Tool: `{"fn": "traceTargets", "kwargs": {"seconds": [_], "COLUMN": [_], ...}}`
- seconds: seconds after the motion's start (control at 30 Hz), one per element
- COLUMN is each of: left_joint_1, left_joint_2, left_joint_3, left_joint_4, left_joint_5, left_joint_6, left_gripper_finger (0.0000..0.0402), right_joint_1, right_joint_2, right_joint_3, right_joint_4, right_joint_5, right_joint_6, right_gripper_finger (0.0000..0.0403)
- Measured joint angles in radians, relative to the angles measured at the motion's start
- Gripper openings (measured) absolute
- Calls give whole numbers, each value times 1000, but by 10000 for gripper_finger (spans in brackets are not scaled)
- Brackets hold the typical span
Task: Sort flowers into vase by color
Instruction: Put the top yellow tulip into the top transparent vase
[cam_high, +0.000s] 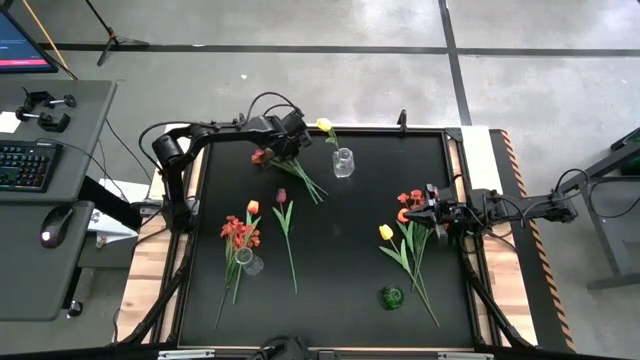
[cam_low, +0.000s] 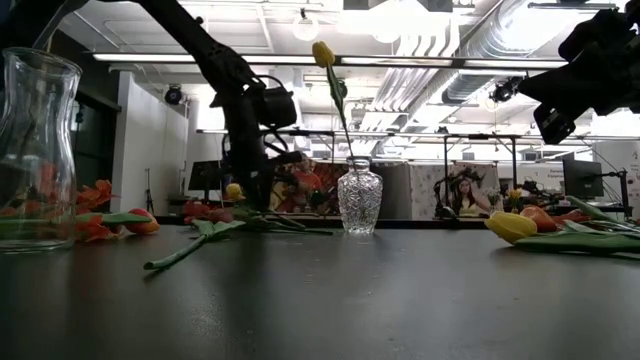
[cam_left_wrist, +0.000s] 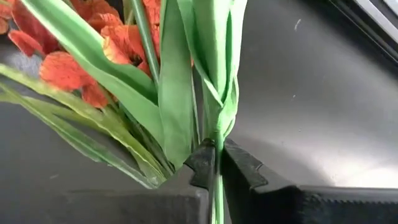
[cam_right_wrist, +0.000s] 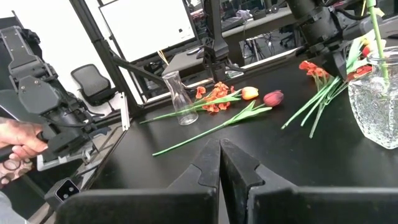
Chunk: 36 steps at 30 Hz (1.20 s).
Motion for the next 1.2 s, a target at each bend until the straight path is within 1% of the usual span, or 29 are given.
{"fn": "traceTargets", "kwargs": {"seconds": [0.4,0.57,0.9,1.1,1.2], "left_joint_1": [-1,3,12,12,11], "left_joint_2": [0,1,5,21,22], "left_joint_3": [0,0,0,0,0], "left_joint_4": [0,0,-1,-2,2], "left_joint_5": [-5,-7,-10,-3,-12], "left_joint_6": [58,53,16,3,-14], "left_gripper_finger": [99,116,112,71,57], "right_joint_1": [0,0,0,0,0], "right_joint_2": [0,0,0,0,0], "right_joint_3": [0,0,0,0,0], "right_joint_4": [0,0,0,0,0], "right_joint_5": [0,0,0,0,0], "right_joint_6": [0,0,0,0,0], "right_gripper_finger": [0,0,0,0,0]}}
